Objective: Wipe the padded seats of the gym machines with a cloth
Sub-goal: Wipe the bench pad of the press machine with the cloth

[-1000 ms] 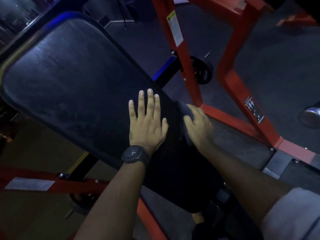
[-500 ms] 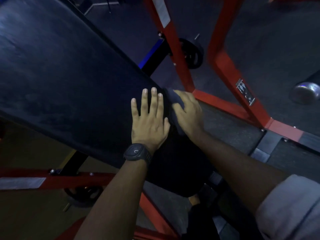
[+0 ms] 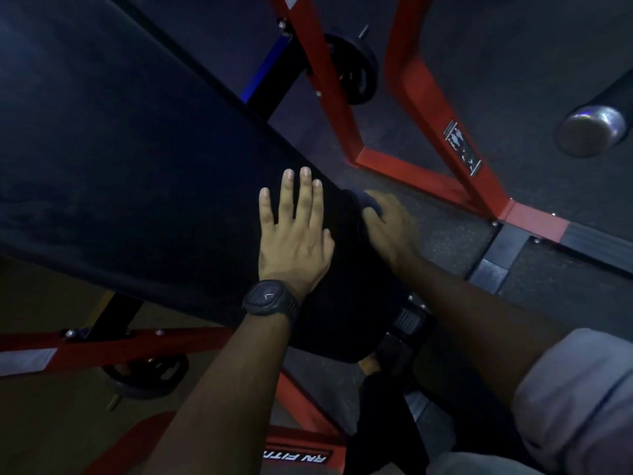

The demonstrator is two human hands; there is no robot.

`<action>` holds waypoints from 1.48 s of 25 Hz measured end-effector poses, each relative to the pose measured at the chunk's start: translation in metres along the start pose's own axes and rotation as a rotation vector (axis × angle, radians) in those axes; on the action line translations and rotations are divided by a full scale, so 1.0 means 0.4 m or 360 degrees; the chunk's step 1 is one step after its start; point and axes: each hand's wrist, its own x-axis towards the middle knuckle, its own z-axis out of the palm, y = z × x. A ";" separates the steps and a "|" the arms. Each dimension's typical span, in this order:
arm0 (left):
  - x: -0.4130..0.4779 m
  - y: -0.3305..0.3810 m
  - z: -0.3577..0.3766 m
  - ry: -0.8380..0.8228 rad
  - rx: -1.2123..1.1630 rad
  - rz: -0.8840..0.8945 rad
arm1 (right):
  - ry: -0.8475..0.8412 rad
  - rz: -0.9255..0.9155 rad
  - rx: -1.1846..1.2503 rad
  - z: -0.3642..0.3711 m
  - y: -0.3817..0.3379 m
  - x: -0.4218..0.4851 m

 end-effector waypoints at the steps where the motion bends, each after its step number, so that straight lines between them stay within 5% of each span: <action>1: -0.003 0.006 0.006 -0.0007 0.0008 0.0017 | 0.0026 -0.0106 0.0024 0.011 -0.026 0.002; 4: -0.006 0.026 0.016 -0.0029 -0.0013 0.0030 | -0.0001 -0.0295 0.0093 0.019 -0.030 0.012; 8: -0.014 0.035 0.020 -0.0034 -0.0037 0.0046 | 0.0001 0.0041 -0.0057 0.001 0.058 -0.016; 12: -0.023 0.059 0.030 -0.0067 -0.0029 0.0090 | 0.0017 -0.0250 0.0100 0.026 0.016 -0.001; 16: -0.026 0.076 0.032 -0.0069 -0.0038 0.0086 | -0.0047 0.0061 -0.0013 -0.006 0.087 -0.008; 20: -0.035 0.094 0.046 -0.0081 -0.0024 0.0133 | -0.0051 -0.0357 0.0207 0.020 0.015 0.018; 24: -0.041 0.112 0.047 -0.0096 -0.0047 0.0139 | -0.0154 0.0012 0.0059 -0.014 0.159 0.003; 28: -0.043 0.138 0.065 -0.0133 -0.0043 0.0230 | -0.0082 -0.0166 0.0156 0.014 0.136 0.003; 32: -0.050 0.166 0.068 -0.0130 -0.0070 0.0222 | -0.0122 0.0129 0.0067 -0.015 0.198 -0.004; 35: -0.054 0.181 0.084 -0.0151 -0.0068 0.0272 | -0.0053 -0.0114 0.0113 0.010 0.189 -0.025; 37: -0.056 0.187 0.085 -0.0166 -0.0066 0.0309 | -0.0078 -0.0012 0.0174 0.003 0.234 -0.020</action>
